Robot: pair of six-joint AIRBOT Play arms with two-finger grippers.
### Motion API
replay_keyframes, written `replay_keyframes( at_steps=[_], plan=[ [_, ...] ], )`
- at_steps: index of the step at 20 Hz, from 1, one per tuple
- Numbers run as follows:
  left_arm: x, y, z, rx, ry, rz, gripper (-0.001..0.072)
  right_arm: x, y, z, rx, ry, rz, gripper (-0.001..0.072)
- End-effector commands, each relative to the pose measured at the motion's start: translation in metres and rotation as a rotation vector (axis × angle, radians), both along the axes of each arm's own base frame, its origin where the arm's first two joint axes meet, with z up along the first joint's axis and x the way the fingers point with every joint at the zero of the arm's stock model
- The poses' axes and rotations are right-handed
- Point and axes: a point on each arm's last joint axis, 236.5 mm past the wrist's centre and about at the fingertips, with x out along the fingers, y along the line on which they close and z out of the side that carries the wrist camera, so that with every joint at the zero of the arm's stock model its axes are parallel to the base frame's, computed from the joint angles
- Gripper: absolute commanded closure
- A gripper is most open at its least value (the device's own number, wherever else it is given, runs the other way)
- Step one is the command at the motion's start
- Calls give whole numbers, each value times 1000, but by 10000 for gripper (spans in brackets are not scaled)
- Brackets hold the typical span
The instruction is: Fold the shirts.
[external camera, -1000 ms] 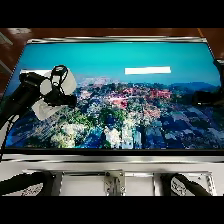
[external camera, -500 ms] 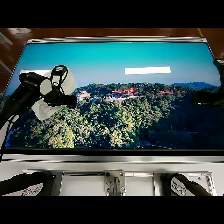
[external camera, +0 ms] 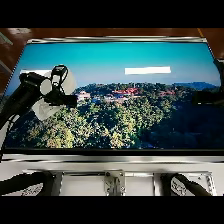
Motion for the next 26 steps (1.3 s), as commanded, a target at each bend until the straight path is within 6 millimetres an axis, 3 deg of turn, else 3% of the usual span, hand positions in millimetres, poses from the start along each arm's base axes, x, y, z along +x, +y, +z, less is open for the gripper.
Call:
replay_keyframes(
  at_steps=[1, 5, 12, 14, 17, 19, 22, 26],
  plan=[
    [11, -9, 3, -40, -47, 6, -10, 7, 0, 2, 1, -31, -1, 30],
    [29, -16, 9, -70, -123, 1, -9, 24, 5, 9, 23, -109, -2, 30],
    [31, -20, 7, -84, -120, -23, -7, 37, 46, 18, 209, -169, 9, 30],
    [53, 2, 8, -57, -143, -5, -10, 42, 49, 21, 232, -192, -7, 30],
    [116, 74, 29, -62, -205, 178, -11, 44, 55, 23, 258, -198, -7, 30],
    [142, 123, 28, -36, -166, 264, -10, 45, 54, 23, 262, -203, -20, 30],
    [160, 171, -1, -14, -63, 356, -11, 48, 53, 24, 287, -211, -89, 30],
    [181, 196, -59, -8, -25, 395, -10, 46, 54, 23, 301, -198, -117, 30]
  ],
)
